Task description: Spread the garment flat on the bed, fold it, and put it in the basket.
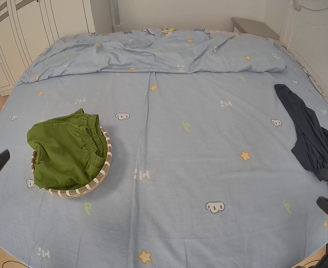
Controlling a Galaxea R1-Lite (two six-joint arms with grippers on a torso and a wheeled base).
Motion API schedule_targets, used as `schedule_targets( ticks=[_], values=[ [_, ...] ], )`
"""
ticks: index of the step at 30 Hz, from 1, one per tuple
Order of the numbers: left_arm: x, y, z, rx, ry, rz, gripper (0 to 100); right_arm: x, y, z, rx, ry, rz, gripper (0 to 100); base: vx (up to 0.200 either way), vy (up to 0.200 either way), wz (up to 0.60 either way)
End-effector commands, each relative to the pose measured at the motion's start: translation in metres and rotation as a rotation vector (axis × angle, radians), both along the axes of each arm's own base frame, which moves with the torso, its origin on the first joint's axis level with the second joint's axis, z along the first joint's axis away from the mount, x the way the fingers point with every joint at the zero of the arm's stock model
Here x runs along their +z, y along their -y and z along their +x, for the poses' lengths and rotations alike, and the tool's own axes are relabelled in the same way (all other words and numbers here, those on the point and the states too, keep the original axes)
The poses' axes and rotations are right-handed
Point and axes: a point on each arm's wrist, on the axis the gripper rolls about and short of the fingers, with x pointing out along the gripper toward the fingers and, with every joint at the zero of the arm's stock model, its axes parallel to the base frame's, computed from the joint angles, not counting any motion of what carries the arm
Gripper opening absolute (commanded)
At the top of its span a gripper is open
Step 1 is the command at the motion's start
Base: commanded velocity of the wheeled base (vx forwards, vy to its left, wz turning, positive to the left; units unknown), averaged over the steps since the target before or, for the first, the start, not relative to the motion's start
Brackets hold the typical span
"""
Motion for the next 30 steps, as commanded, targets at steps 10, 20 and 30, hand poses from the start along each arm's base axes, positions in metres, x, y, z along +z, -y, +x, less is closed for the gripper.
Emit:
schedule_targets(
  ticks=[10,20,30],
  values=[
    [-0.168,0.007,-0.100,-0.067,0.079,-0.013,100,-0.068,0.025,-0.095,-0.177,0.044,0.036,100,0.000,0.000,0.00],
    [-0.179,0.002,-0.087,0.129,0.196,0.073,100,-0.105,0.030,-0.080,-0.509,-0.040,-0.105,100,0.000,0.000,0.00],
    [-0.180,0.003,-0.087,0.077,0.185,0.061,100,-0.110,0.030,-0.074,-0.627,0.043,-0.143,100,0.000,0.000,0.00]
  ],
)
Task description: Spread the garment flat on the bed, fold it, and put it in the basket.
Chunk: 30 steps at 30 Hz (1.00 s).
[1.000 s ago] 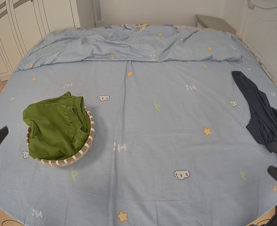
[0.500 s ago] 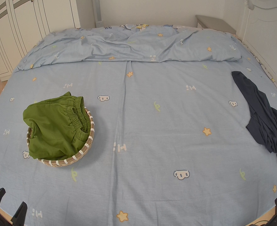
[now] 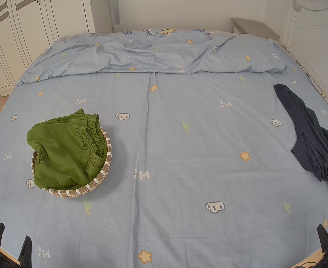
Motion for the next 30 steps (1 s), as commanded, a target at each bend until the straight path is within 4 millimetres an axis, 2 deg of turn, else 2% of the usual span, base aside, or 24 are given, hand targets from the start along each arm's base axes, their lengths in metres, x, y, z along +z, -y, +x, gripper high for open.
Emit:
schedule_targets(
  ticks=[1,5,8,11,30],
  values=[
    [-0.006,0.000,0.000,0.001,0.000,0.002,100,-0.006,-0.001,0.001,-0.092,-0.010,-0.012,100,0.000,0.000,0.00],
    [-0.006,0.000,0.000,-0.001,0.000,0.001,100,-0.006,-0.004,0.001,-0.218,-0.011,-0.014,100,0.000,0.000,0.00],
    [-0.006,0.000,0.000,-0.001,0.001,0.001,100,-0.009,-0.004,0.000,-0.241,0.010,0.002,100,0.000,0.000,0.00],
    [-0.006,0.000,0.000,-0.002,0.001,0.001,100,-0.010,-0.004,-0.004,-0.210,0.088,0.013,100,0.000,0.000,0.00],
    [-0.006,0.000,0.000,-0.001,0.001,0.001,100,-0.015,-0.005,-0.002,-0.127,0.079,-0.046,100,0.000,0.000,0.00]
  ],
)
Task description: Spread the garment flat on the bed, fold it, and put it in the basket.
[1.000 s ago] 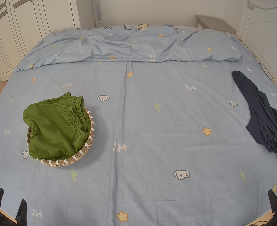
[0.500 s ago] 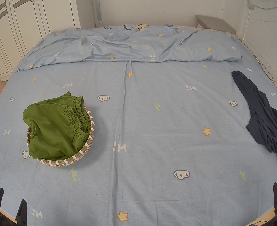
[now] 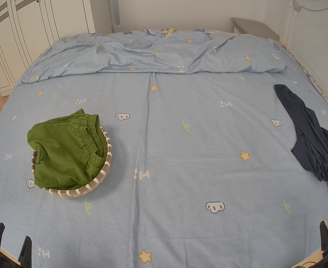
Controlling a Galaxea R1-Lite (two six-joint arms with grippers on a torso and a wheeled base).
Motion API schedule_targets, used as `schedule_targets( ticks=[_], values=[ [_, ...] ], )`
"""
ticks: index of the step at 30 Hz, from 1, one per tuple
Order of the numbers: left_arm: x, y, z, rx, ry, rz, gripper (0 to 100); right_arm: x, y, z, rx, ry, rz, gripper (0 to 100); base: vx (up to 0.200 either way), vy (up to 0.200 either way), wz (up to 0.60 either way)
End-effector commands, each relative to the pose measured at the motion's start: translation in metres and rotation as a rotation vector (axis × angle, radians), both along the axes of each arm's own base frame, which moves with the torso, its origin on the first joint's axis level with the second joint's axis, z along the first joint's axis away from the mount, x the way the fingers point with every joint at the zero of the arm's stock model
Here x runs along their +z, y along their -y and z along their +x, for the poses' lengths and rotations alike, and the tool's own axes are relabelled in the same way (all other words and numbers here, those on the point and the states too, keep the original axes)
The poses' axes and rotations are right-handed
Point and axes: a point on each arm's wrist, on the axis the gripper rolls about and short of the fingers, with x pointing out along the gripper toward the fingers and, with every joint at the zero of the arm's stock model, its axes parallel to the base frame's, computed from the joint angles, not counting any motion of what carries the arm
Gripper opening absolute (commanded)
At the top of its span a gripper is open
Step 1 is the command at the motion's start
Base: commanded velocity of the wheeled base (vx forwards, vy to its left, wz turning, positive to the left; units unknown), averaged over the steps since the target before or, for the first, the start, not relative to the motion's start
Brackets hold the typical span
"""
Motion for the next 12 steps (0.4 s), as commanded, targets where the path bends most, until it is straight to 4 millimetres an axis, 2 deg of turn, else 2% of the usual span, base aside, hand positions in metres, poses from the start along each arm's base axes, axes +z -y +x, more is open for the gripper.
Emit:
schedule_targets(
  ticks=[1,12],
  values=[
    [-0.0052,0.0000,0.0003,0.000,-0.005,0.000,100,-0.0040,0.0000,0.0003,0.000,-0.006,-0.002,100,0.000,0.000,0.00],
    [-0.0052,0.0000,0.0003,0.000,-0.005,0.000,100,-0.0041,0.0001,0.0005,-0.003,-0.005,0.003,100,0.000,0.000,0.00]
  ],
)
